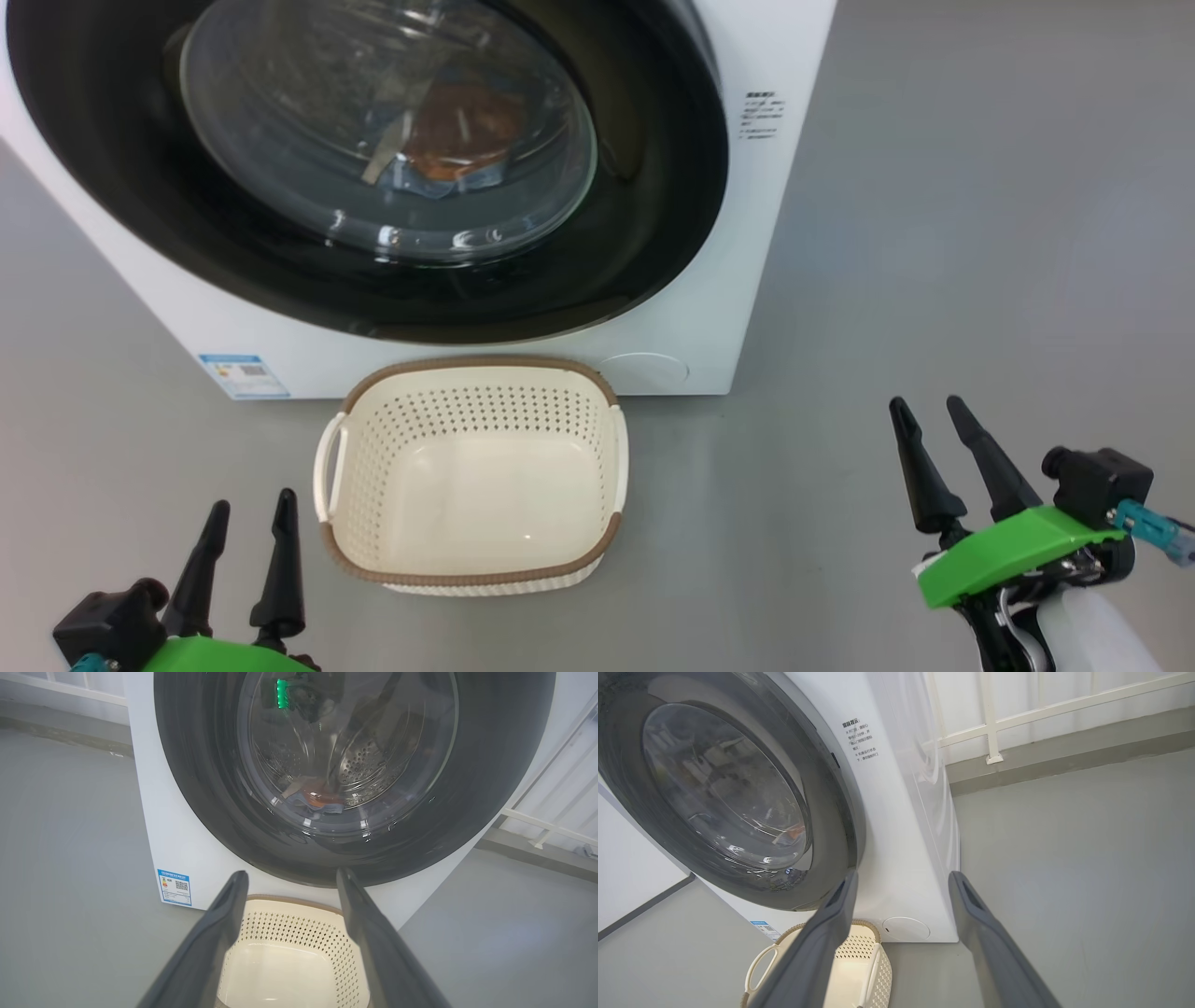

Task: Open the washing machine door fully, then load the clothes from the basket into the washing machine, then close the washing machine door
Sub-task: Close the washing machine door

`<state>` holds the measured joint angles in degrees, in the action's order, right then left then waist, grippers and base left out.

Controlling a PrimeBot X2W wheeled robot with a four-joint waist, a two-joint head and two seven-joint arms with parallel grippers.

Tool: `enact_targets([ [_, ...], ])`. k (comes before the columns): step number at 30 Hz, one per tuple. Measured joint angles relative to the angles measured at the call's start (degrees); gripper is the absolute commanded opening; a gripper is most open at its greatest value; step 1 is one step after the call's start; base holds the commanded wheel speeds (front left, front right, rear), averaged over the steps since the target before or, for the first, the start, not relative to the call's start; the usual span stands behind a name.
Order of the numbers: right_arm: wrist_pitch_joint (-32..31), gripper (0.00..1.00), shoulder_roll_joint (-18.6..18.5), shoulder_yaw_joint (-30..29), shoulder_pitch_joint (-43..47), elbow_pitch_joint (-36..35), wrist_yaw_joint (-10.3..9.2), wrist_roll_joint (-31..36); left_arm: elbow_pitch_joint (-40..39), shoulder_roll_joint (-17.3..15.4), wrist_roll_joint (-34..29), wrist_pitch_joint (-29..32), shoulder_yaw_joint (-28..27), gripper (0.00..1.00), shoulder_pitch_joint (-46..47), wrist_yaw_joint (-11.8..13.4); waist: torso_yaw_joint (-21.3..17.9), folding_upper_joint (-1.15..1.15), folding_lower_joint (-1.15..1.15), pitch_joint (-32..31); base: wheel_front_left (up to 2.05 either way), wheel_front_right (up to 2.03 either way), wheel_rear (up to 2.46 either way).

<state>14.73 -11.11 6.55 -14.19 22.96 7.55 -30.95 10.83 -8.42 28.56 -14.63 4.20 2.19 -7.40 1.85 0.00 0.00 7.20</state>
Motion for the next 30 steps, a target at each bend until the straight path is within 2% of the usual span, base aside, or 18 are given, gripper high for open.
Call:
enact_targets([
  [14,-0.01,1.00,-1.47,-1.72,5.08,-0.89,0.00,0.00,0.31,-1.18,-0.08,0.00,-1.18,1.00,-2.14,0.00,-3.81,0.00,0.00,-1.97,0.00,0.00,0.00],
  [30,-0.01,1.00,-2.14,-2.76,8.31,-1.60,0.00,0.02,1.00,-1.15,-1.64,0.00,-1.55,1.00,-2.28,0.00,-5.07,0.00,0.00,-2.26,0.00,0.00,0.00],
])
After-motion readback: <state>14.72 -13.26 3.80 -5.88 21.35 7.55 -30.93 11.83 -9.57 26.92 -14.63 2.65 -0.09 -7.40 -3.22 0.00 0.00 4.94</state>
